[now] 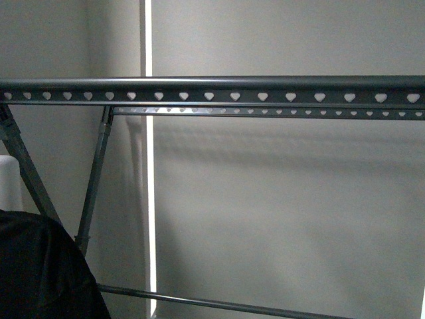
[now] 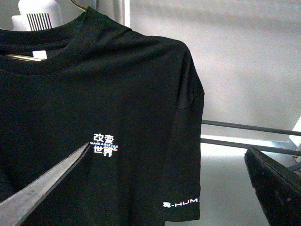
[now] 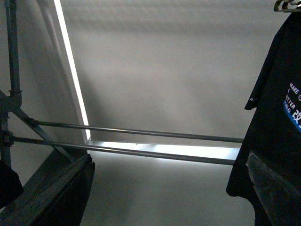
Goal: Hang clothes on hanger
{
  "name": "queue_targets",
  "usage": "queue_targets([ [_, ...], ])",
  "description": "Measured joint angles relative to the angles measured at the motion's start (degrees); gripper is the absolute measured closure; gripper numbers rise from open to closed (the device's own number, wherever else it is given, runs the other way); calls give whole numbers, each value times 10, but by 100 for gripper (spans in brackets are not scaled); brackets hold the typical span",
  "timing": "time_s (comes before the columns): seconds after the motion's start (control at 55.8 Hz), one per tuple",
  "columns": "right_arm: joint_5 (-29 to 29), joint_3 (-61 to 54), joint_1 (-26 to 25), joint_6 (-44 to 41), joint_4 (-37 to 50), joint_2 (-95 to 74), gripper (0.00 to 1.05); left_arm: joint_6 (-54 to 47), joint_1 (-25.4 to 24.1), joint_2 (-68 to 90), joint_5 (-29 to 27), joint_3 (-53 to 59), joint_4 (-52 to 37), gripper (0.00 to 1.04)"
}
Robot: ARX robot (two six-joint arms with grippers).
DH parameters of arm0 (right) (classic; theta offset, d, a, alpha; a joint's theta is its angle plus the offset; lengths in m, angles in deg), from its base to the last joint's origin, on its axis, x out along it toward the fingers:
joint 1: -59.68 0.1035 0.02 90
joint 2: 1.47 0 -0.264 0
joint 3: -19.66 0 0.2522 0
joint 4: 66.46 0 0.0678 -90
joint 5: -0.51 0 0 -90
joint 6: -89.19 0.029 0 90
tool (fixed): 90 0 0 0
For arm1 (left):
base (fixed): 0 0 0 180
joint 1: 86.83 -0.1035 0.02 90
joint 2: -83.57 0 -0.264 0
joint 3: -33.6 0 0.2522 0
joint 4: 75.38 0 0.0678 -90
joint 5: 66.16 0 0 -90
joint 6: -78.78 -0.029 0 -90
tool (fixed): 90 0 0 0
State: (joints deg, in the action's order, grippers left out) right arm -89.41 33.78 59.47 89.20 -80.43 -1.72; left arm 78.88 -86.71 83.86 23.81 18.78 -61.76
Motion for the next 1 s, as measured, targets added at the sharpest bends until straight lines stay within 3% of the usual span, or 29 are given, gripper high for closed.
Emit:
queue_targets([
  [0.358, 0, 0, 0, 0, 0, 0, 7, 0, 0, 0, 0, 0, 0, 7],
  [0.448, 0, 0, 0, 0, 0, 0, 7, -25, -6, 51, 66, -29, 78, 7],
  [0.502, 1, 0, 0, 0, 0, 0, 7, -25, -2, 96, 65, -40, 80, 7],
  [0.789, 0, 0, 0, 0, 0, 0, 7, 137, -47, 482, -32, -256, -104, 7],
  [1.004, 0, 0, 0, 0, 0, 0, 7, 277, -28, 685, -66, -423, -104, 7],
])
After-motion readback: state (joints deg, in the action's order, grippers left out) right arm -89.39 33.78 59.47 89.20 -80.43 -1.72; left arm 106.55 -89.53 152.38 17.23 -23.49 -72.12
